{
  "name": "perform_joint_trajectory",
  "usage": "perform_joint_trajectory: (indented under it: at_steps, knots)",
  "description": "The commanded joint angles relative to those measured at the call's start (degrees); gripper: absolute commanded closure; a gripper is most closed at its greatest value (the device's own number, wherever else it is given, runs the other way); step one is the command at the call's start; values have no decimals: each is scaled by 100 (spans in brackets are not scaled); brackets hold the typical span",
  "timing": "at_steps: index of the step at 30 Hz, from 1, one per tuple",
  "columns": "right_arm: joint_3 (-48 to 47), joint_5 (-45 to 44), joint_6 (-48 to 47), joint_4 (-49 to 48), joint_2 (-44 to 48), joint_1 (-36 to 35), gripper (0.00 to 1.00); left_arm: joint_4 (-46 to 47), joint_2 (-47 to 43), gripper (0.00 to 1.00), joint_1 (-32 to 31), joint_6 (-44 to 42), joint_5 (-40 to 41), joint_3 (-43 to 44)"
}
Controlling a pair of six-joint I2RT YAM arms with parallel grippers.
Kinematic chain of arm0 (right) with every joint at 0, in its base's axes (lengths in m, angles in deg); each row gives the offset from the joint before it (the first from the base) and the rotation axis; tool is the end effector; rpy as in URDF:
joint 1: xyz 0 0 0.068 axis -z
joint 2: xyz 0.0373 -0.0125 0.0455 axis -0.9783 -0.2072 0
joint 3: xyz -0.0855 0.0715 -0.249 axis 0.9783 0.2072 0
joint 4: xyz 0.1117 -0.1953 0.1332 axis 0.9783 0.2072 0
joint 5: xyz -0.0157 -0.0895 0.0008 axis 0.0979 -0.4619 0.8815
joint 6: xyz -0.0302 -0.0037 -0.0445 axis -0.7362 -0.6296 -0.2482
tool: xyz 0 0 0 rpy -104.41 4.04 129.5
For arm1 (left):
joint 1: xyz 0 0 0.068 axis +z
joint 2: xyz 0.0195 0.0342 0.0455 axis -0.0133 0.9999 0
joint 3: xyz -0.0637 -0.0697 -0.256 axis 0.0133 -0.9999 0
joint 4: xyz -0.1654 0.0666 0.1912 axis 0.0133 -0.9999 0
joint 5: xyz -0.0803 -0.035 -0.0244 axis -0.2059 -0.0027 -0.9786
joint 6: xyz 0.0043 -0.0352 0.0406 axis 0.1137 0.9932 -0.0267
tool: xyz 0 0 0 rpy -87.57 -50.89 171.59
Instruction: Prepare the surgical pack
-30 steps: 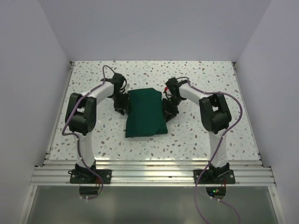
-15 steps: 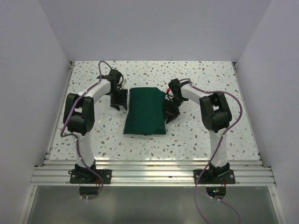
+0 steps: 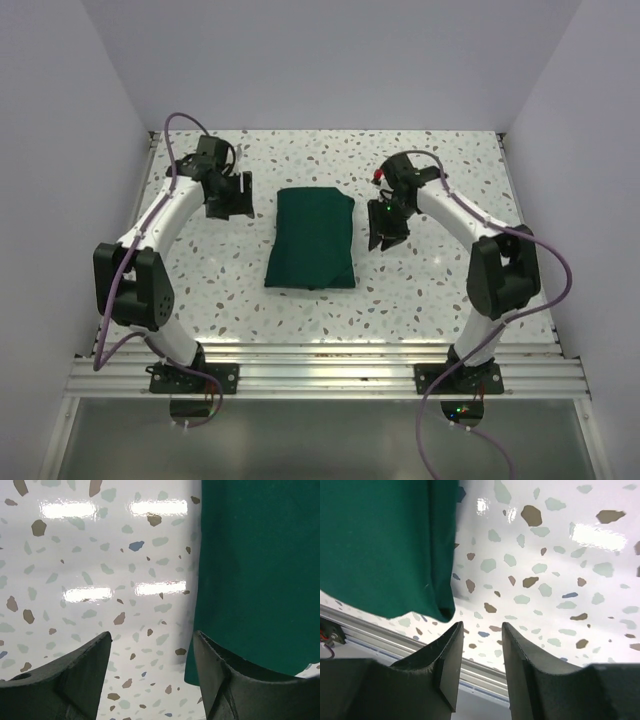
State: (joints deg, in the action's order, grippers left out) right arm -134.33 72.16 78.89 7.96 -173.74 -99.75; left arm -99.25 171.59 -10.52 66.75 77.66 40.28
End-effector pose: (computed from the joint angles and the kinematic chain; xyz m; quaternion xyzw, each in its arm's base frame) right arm 0.3287 0.1400 0.2324 -0.0509 0.9836 0.1548 0.0773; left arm 0.3437 -0.0622 0.2765 -0.0417 0.9695 -0.0932 0.2228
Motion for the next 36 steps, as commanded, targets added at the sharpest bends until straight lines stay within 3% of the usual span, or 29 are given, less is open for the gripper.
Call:
perform_joint_trajectory:
  at_steps: [1, 4, 11, 15, 18, 23, 27, 30, 31, 32, 34, 36]
  knots:
    - [-349, -254, -437, 269, 539, -174, 59, 44, -161, 29, 53, -6, 49, 237]
    - [-701, -25, -648, 331, 698, -438, 59, -35, -74, 28, 62, -15, 75, 386]
    - [-1088, 28, -939, 103, 558, -1844, 58, -26, 41, 28, 71, -6, -48, 580]
    - [-1246, 590, -1140, 146, -13, -2406, 57, -70, 23, 27, 71, -41, -21, 563]
    - [-1211, 389, -1404, 208, -583, -3064, 58, -70, -20, 27, 79, -41, 14, 475]
    - [-940, 415, -1291, 50, -858, -3304, 60, -80, -161, 27, 79, 117, -126, 160]
    - [-676, 13, -1115, -126, -577, -3313, 57, 140, -713, 24, 79, 336, -179, -787]
    - [-281, -811, -747, -310, -77, -3304, 42, 307, -1022, 20, 88, 381, -250, -1246]
    - [-158, -1024, -519, -372, 81, -3304, 29, 299, -1057, 19, 88, 381, -267, -1300]
    - [96, -1235, -378, -407, 352, -3304, 20, 325, -1154, 1, 88, 381, -293, -1353]
    - [491, -1597, -53, -469, 609, -3269, 1, 430, -1268, 1, 88, 425, -311, -1546]
    - [747, -1546, 159, -565, 908, -3121, 1, 536, -1426, 1, 88, 468, -364, -1739]
